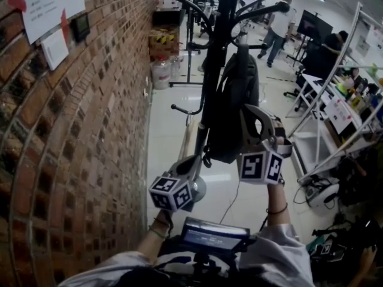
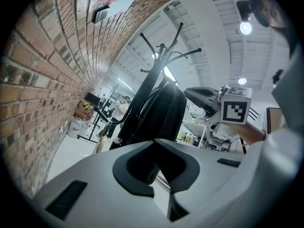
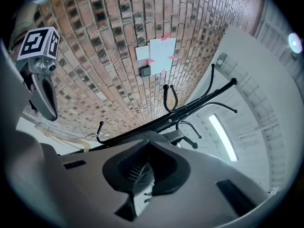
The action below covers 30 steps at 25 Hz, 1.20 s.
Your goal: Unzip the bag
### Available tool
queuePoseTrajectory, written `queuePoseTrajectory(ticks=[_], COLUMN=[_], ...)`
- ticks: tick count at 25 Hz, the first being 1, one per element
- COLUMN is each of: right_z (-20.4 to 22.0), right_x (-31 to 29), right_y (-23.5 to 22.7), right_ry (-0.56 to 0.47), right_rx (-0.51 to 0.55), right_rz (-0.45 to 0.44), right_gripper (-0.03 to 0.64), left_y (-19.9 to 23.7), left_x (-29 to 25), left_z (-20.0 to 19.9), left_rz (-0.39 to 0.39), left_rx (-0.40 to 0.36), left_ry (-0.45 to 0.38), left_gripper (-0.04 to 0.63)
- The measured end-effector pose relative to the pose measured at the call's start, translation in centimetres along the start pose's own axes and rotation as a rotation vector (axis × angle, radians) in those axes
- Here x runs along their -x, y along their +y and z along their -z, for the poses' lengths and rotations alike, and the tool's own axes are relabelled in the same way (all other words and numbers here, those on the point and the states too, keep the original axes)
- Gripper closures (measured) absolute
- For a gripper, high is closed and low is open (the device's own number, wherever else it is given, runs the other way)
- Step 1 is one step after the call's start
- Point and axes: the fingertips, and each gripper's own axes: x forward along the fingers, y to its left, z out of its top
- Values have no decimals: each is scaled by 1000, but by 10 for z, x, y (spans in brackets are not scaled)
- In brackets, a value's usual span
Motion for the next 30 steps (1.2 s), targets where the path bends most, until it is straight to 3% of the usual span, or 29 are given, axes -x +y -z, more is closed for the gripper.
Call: queuePoseTrajectory(ticks=[19, 30], right_z=[6, 14], right_x=[12, 20], right_y=[22, 39], right_ry=[6, 17], right_rx=[-56, -70], right_rz=[-43, -81], right_gripper=[604, 604], left_y=[0, -3], left_x=[6, 0], left_z=[4, 5], left_rz=[-20, -1], left_rx=[-5, -35], left_ry=[45, 31], left_gripper=[589, 589])
